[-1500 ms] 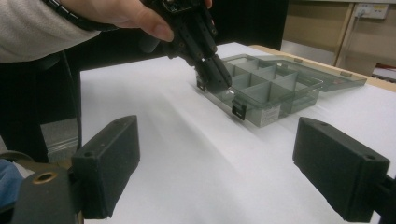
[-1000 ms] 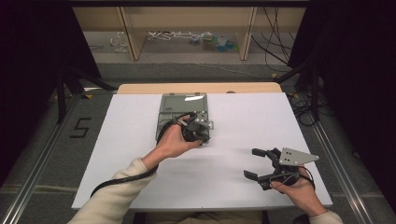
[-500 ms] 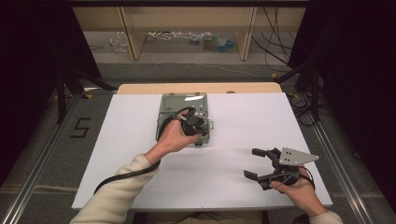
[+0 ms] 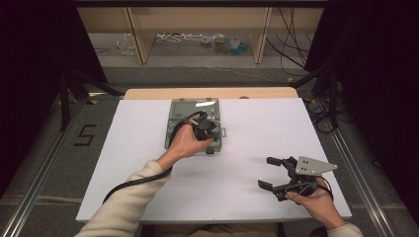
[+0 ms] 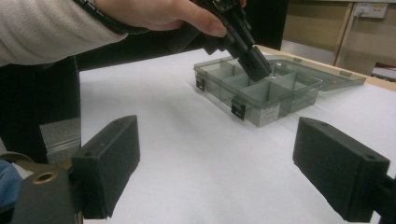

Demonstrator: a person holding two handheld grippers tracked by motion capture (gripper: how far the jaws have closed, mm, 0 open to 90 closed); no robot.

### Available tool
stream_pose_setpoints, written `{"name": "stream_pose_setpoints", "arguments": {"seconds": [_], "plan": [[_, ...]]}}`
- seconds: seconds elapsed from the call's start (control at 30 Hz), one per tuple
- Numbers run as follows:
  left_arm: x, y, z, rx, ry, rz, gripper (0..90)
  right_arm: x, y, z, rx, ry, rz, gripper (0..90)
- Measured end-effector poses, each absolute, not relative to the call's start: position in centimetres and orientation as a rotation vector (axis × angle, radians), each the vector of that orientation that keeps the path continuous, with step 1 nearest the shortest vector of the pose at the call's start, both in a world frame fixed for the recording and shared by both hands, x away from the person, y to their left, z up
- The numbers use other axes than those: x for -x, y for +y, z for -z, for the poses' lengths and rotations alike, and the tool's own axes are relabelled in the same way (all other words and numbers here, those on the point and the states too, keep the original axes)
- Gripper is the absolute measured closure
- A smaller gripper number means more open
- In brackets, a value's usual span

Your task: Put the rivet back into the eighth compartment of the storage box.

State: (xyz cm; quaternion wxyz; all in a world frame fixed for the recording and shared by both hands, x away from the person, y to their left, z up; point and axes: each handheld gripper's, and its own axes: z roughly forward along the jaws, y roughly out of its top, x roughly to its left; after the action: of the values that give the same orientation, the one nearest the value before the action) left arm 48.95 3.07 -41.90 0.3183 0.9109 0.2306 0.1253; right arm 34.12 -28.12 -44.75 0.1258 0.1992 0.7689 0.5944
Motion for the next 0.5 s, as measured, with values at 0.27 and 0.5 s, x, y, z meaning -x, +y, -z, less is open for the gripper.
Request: {"name": "stream_pose_setpoints", "arguments": {"seconds": [0.27,0.5], "plan": [[-49.68,3.5,42.51,-2.393,0.644,-0.343,86.1,-34.12,-28.13,44.75,-0.58,2.238,-1.731,15.8],[-49.71,3.71,42.75,-2.385,0.645,-0.371,84.1,-34.01,-28.25,44.6,-0.588,2.253,-1.702,15.8]]}}
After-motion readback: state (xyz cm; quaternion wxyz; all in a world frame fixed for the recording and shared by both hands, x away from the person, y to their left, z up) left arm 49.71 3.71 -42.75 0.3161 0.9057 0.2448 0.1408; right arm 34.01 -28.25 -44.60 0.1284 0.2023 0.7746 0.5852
